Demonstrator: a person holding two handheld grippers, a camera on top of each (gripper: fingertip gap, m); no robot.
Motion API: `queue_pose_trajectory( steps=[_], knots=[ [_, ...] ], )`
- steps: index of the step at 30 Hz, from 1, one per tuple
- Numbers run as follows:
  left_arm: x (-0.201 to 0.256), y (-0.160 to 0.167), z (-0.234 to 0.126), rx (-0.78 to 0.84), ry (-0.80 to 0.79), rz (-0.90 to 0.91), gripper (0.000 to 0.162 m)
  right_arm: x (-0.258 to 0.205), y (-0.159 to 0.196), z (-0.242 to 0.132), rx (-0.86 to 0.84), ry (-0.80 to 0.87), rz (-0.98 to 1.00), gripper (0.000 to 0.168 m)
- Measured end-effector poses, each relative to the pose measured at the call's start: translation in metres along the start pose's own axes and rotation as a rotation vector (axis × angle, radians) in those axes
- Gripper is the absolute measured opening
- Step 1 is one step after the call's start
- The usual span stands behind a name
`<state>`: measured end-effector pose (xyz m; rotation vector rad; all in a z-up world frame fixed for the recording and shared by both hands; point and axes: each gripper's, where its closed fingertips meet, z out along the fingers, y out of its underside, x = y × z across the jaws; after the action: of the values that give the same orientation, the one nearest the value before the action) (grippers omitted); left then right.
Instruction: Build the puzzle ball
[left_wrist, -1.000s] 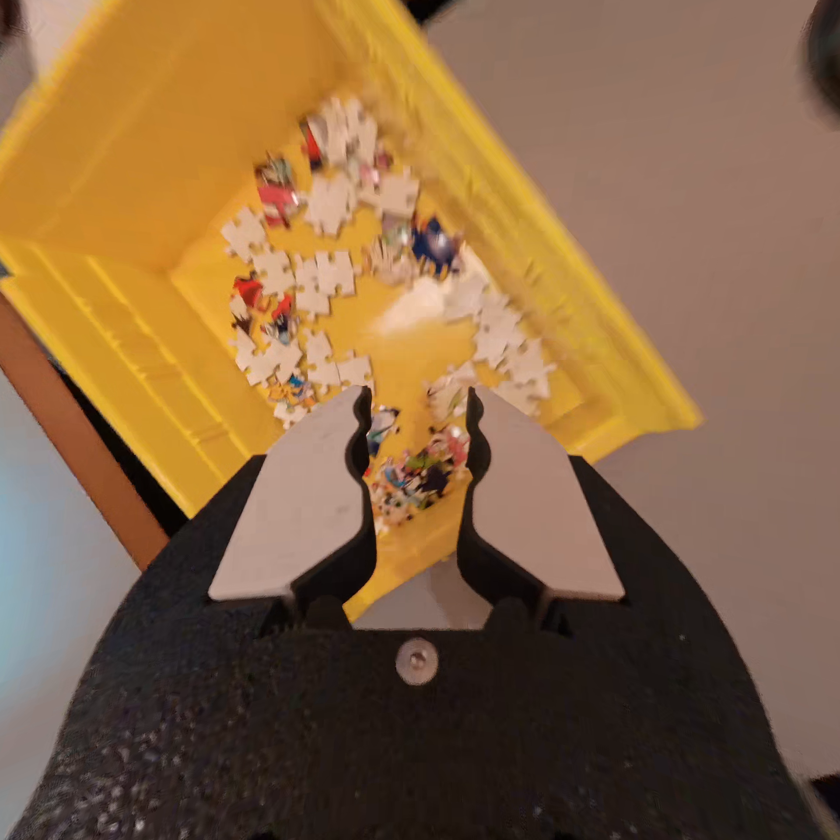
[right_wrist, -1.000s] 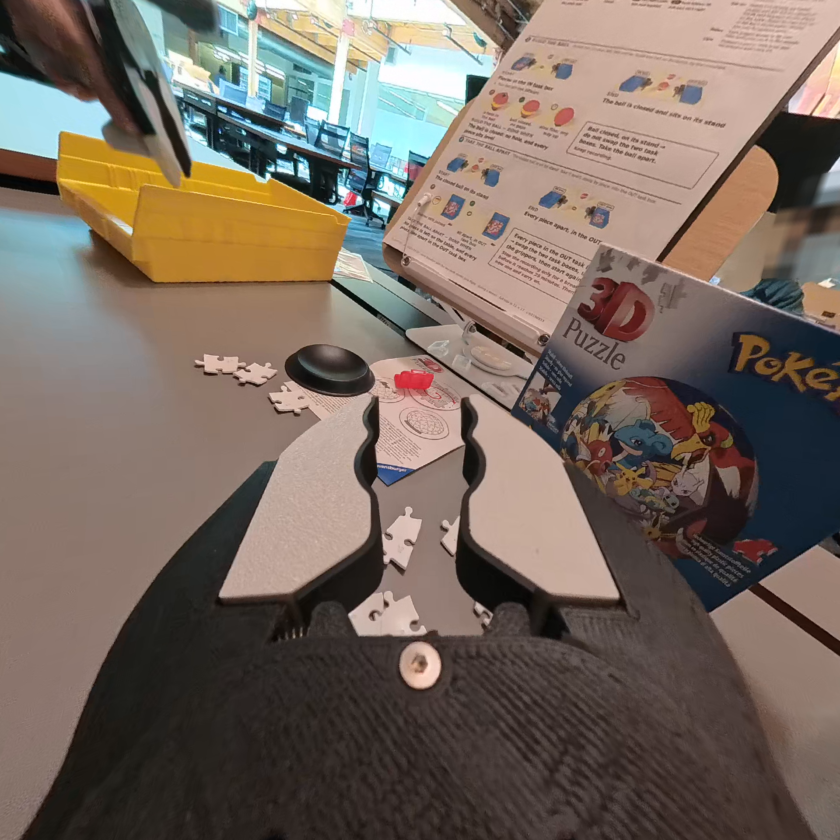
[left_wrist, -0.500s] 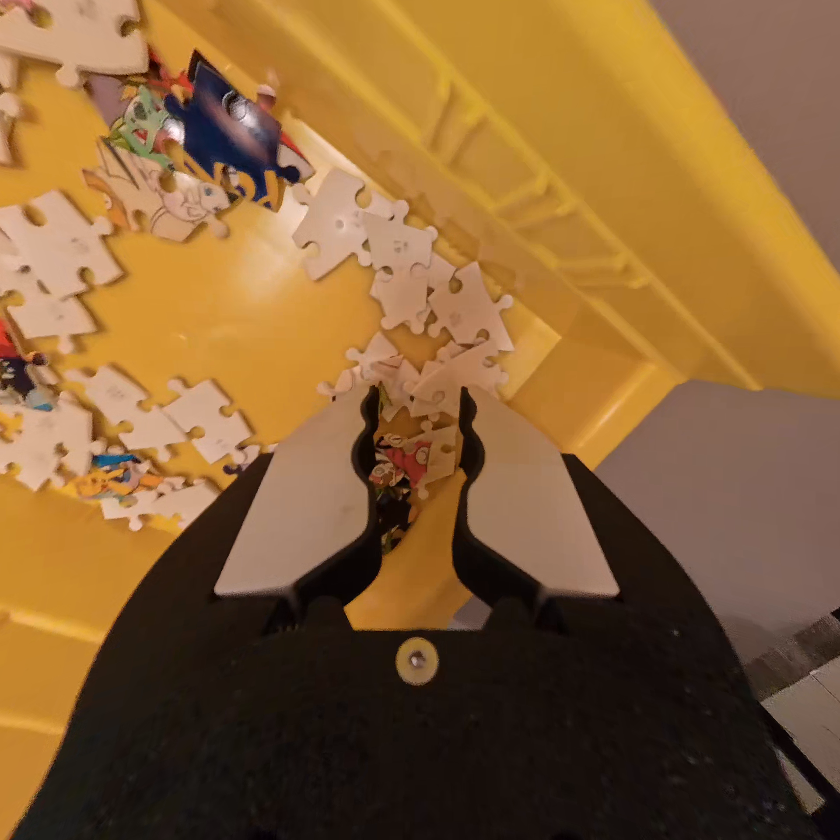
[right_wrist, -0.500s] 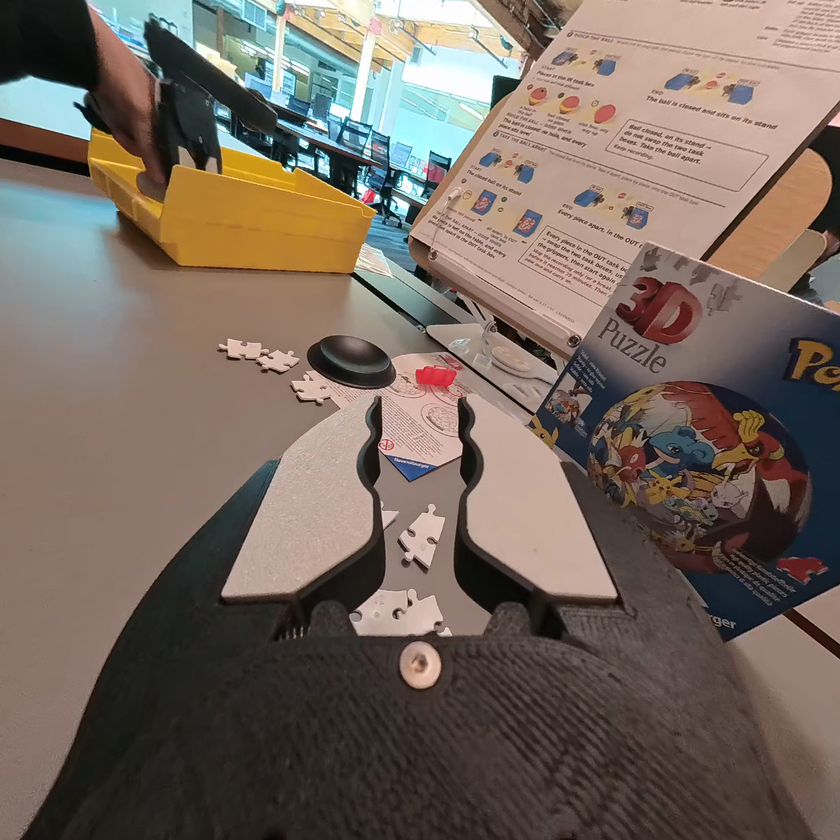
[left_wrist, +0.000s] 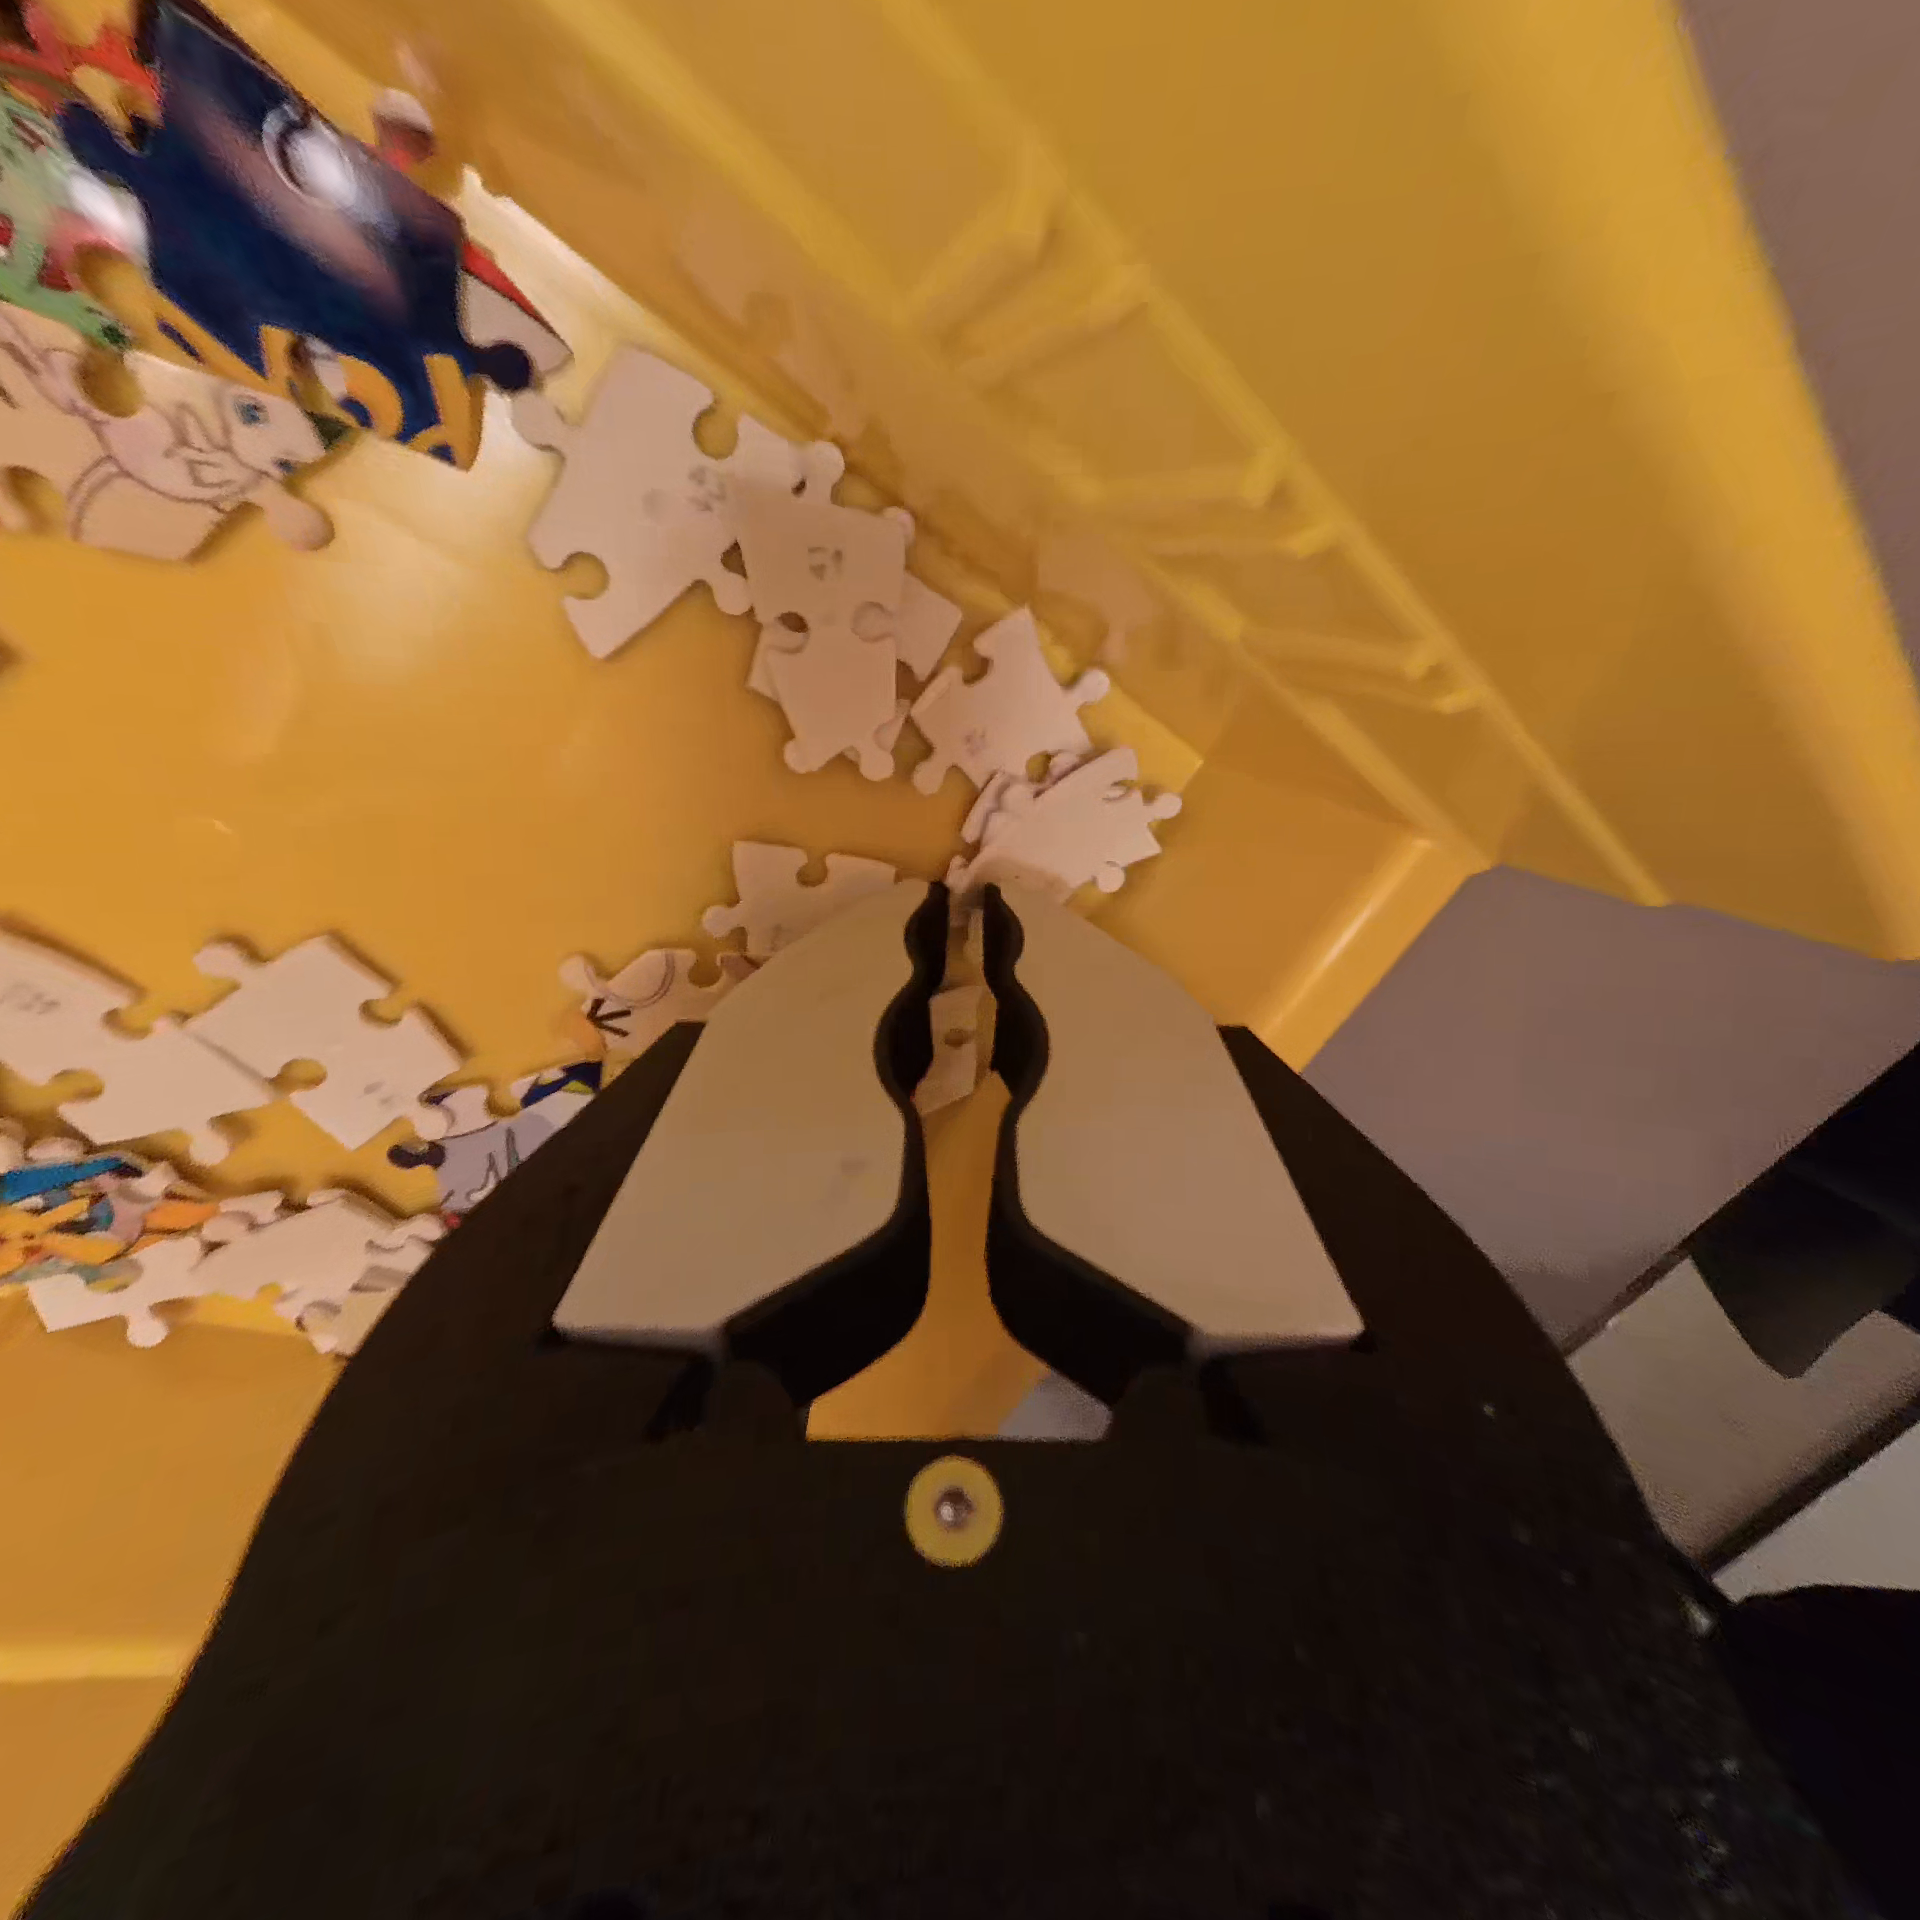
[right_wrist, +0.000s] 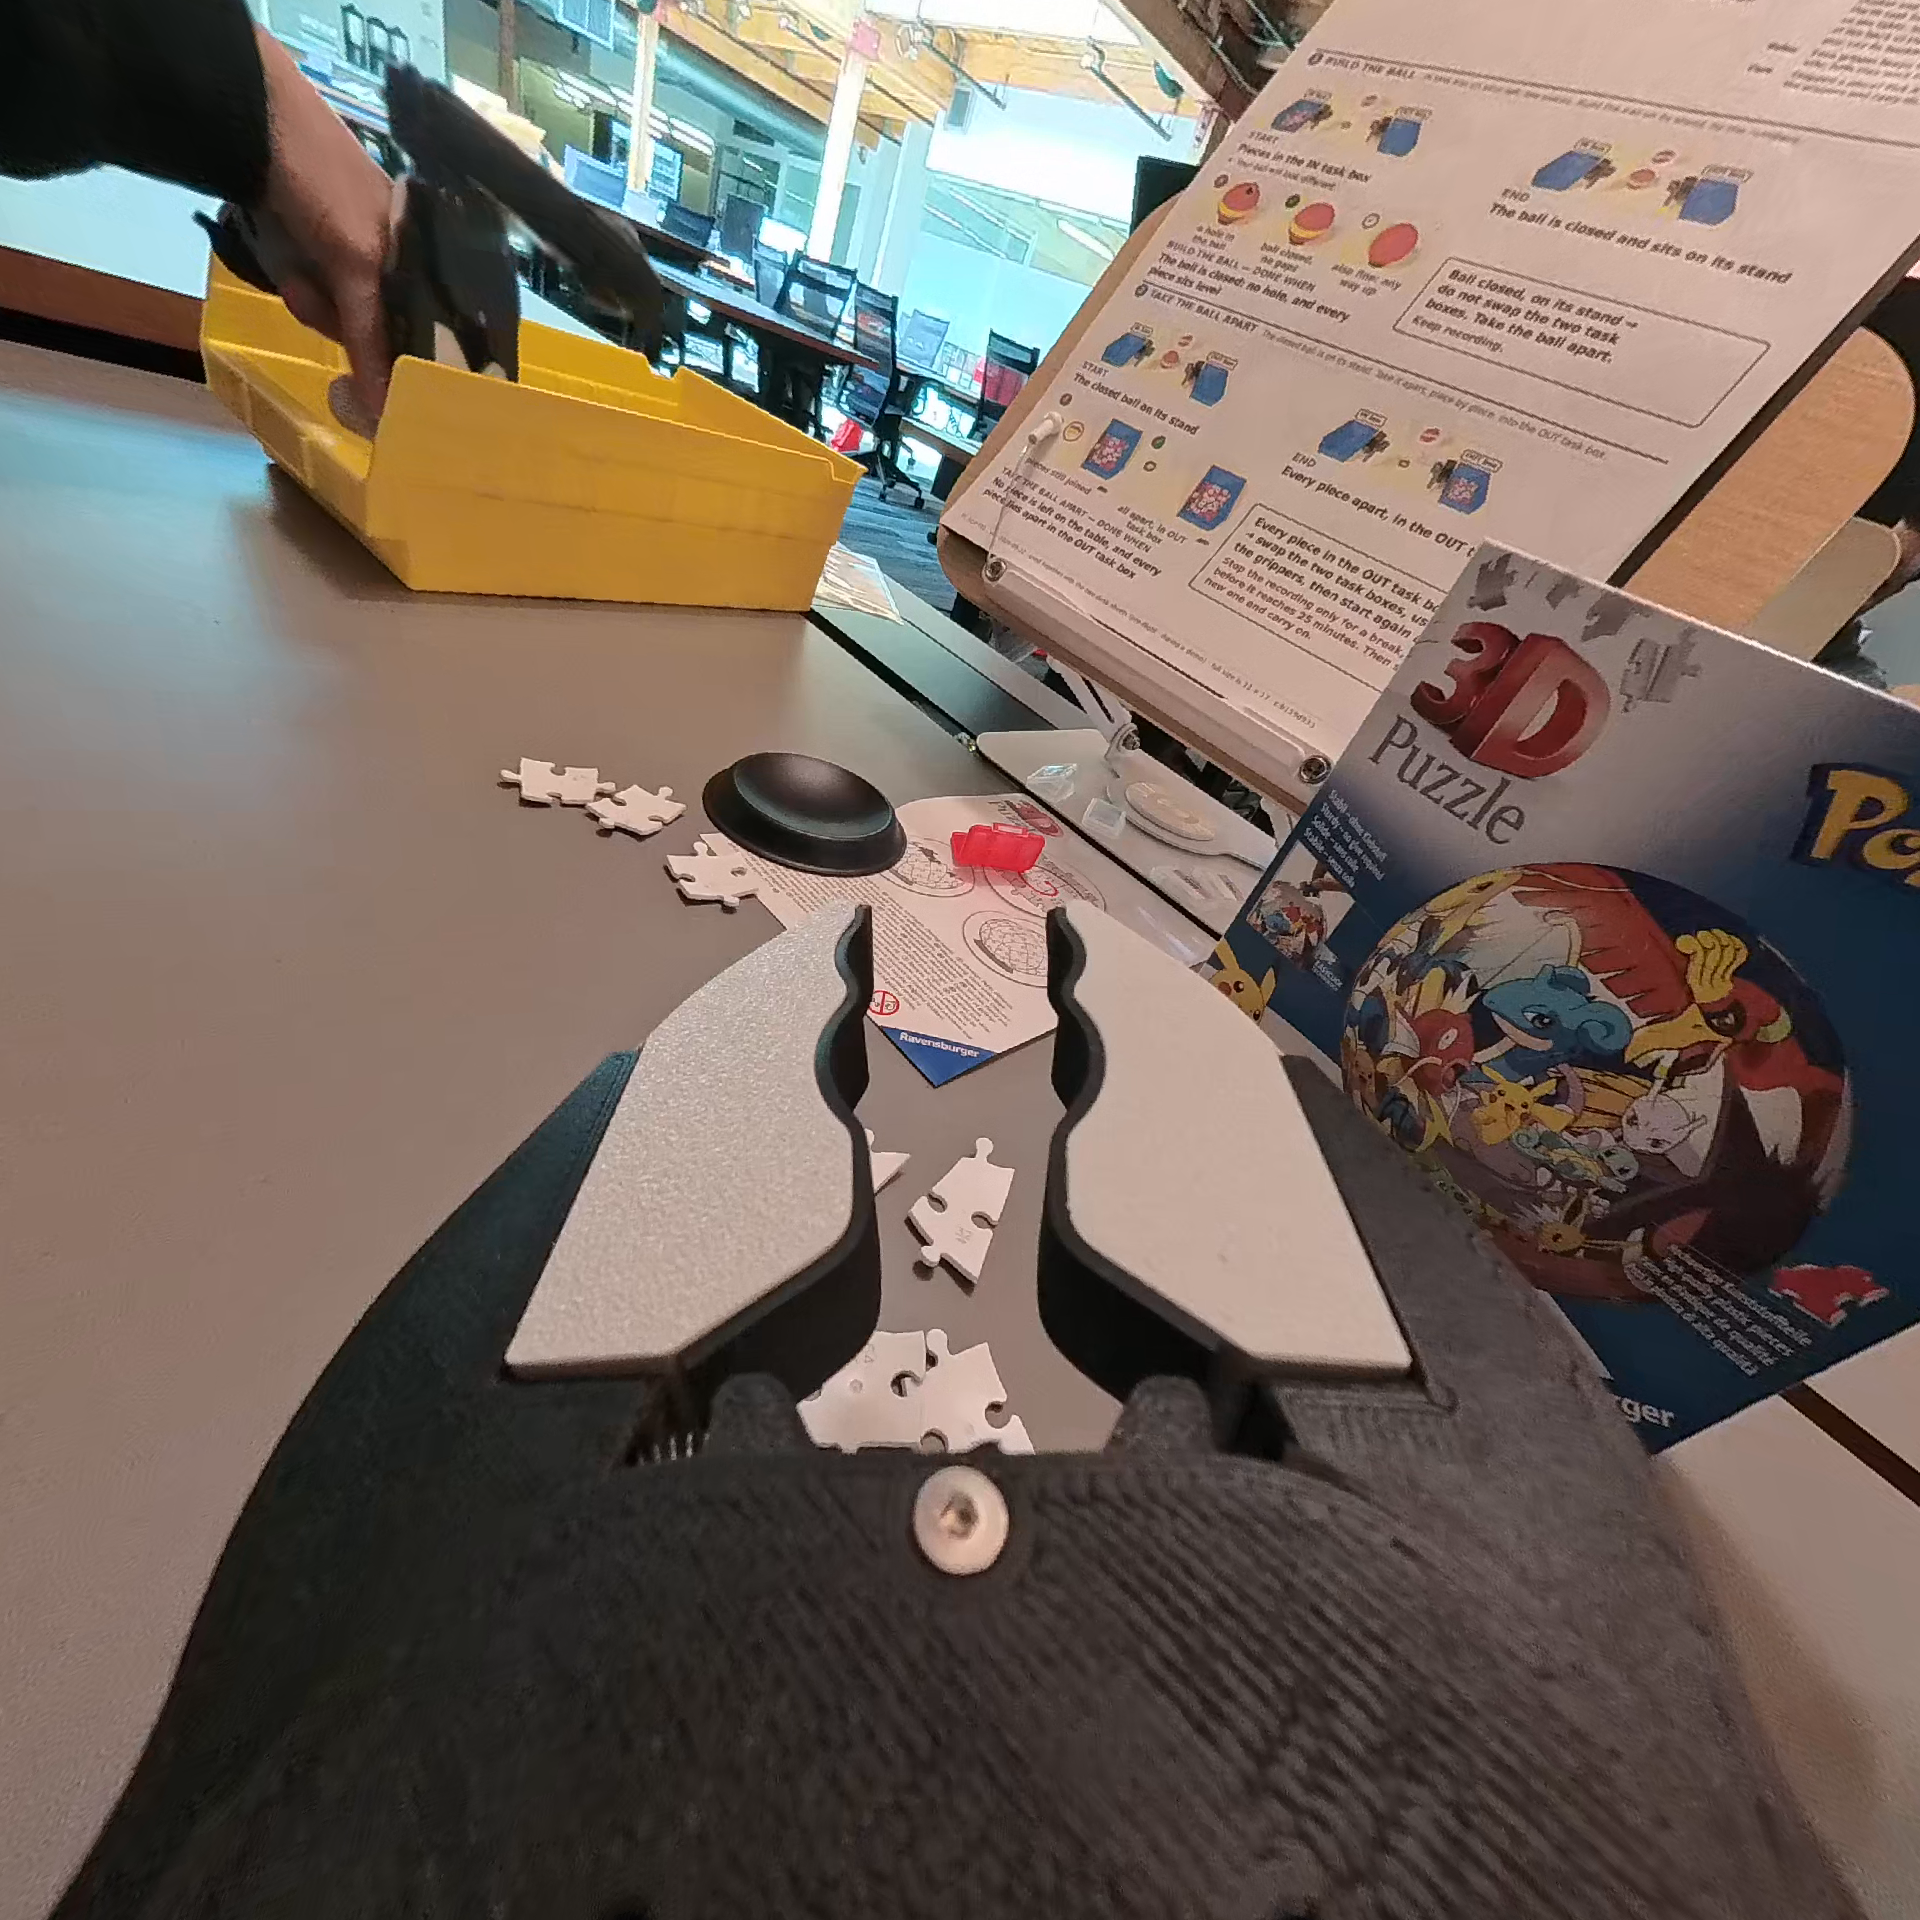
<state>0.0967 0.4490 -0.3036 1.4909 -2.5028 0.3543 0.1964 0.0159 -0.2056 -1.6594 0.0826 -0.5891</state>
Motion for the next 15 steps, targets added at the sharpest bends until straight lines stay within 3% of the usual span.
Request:
queue_pose_trajectory(
  steps=[1,9,15],
  knots=[
    [-0.001,-0.006,-0.006,0.059,-0.005,-0.006,0.003,0.0,0.0,0.0,0.0,0.001,0.0,0.032],
    [0.004,-0.016,-0.074,0.395,-0.033,-0.141,0.001,-0.002,-0.002,0.001,0.007,-0.013,0.004,0.032],
    [0.044,-0.022,-0.122,0.697,0.051,-0.173,0.001,-0.013,-0.022,0.011,0.068,-0.055,0.048,0.032]
  ],
)
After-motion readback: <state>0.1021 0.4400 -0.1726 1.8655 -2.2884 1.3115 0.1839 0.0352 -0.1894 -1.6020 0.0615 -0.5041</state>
